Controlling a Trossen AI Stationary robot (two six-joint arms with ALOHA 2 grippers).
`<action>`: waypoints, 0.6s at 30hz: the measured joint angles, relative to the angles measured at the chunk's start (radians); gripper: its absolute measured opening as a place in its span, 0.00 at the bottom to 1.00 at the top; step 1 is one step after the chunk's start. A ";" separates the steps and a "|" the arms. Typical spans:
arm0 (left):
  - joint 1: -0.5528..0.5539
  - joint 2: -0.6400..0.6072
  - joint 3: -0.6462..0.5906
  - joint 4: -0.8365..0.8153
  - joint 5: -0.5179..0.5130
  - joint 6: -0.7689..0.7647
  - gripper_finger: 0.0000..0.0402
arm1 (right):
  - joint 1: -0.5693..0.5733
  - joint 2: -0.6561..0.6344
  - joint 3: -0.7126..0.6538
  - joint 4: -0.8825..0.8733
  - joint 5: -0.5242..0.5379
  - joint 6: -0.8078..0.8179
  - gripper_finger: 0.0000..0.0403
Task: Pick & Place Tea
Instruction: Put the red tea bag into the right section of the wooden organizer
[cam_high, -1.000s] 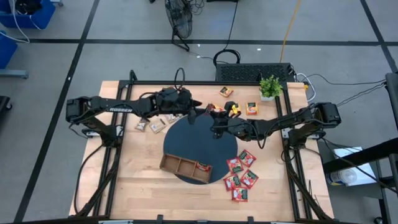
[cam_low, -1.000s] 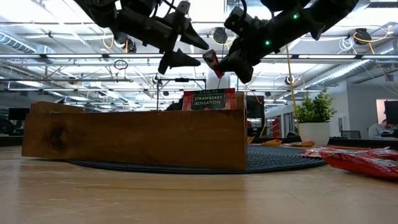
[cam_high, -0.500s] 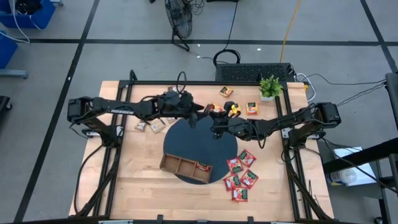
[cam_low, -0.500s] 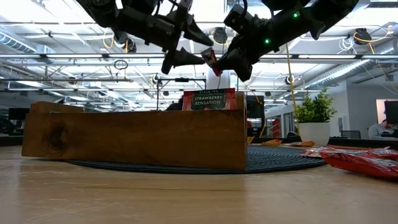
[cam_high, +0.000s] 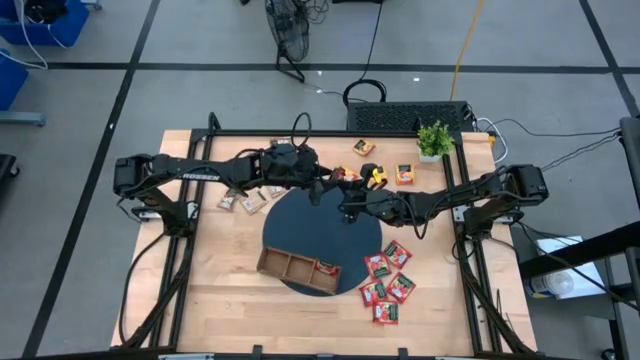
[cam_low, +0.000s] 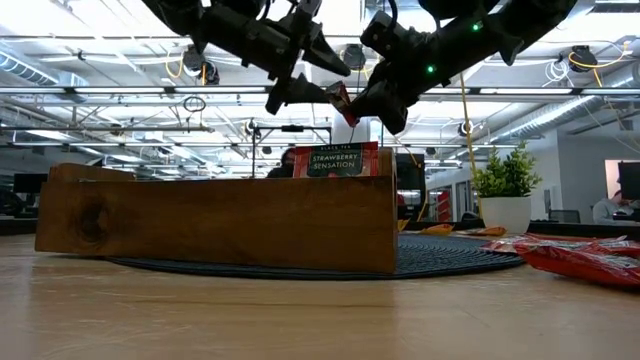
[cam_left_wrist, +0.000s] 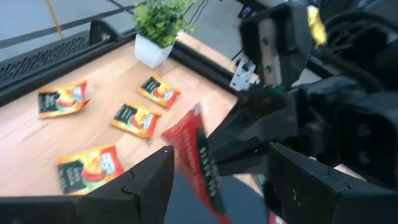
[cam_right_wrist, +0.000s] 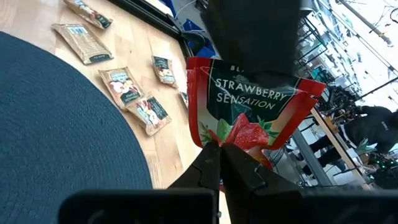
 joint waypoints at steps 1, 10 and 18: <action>0.000 0.000 0.000 -0.009 -0.003 0.001 0.64 | 0.000 0.000 0.000 0.000 0.001 0.001 0.00; 0.000 0.000 0.001 -0.029 -0.009 0.002 0.28 | 0.000 0.000 0.000 -0.009 0.002 0.023 0.00; 0.001 -0.005 0.001 -0.025 0.046 0.127 0.02 | 0.003 0.000 0.000 -0.029 -0.003 0.091 0.00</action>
